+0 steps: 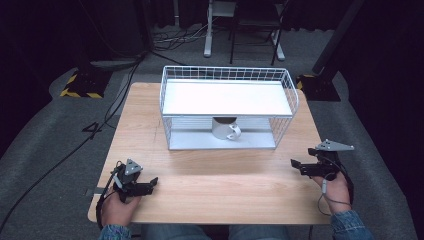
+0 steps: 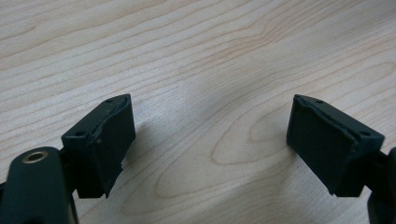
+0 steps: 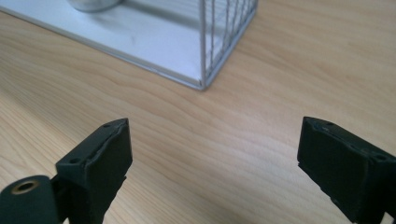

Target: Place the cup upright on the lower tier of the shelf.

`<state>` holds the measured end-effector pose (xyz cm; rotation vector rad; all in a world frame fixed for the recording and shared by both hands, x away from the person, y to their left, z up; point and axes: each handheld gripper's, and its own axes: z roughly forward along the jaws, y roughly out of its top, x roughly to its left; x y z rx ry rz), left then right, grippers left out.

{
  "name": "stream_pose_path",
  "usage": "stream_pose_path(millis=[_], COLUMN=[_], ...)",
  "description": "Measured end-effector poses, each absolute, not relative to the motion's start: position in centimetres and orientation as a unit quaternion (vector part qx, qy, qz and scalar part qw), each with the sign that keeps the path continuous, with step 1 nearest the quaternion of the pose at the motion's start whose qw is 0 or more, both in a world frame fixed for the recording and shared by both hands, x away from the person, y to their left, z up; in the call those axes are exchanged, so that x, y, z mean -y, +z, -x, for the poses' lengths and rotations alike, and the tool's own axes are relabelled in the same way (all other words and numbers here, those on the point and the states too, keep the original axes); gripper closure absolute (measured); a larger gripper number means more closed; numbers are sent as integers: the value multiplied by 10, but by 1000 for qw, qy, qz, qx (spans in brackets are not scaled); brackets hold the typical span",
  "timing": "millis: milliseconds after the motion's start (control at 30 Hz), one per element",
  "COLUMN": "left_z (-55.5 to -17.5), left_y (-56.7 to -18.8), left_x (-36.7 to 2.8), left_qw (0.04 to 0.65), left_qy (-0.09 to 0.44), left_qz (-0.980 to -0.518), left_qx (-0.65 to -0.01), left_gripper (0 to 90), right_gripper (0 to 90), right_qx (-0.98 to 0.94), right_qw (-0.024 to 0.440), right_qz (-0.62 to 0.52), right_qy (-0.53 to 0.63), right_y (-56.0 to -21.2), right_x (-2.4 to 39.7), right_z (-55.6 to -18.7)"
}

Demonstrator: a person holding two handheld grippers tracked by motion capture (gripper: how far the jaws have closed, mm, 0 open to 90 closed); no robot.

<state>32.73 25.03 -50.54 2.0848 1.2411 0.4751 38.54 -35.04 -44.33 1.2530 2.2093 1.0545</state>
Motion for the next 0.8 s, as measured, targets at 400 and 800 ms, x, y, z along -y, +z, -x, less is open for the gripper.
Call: stream_pose_path(millis=[400,800], left_z=[-327,-327], left_y=[-505,-505], left_x=[-250,-250], left_qw=[328,328], left_qy=[182,182], left_qz=[-797,-797], left_qx=[-474,-474], left_gripper=[158,159], right_gripper=[106,120], right_qx=[-799,-788], right_qw=[186,205], right_qz=[-456,-462], right_qy=[346,352], right_y=[-479,-496], right_x=[366,364], right_z=[-385,-379])
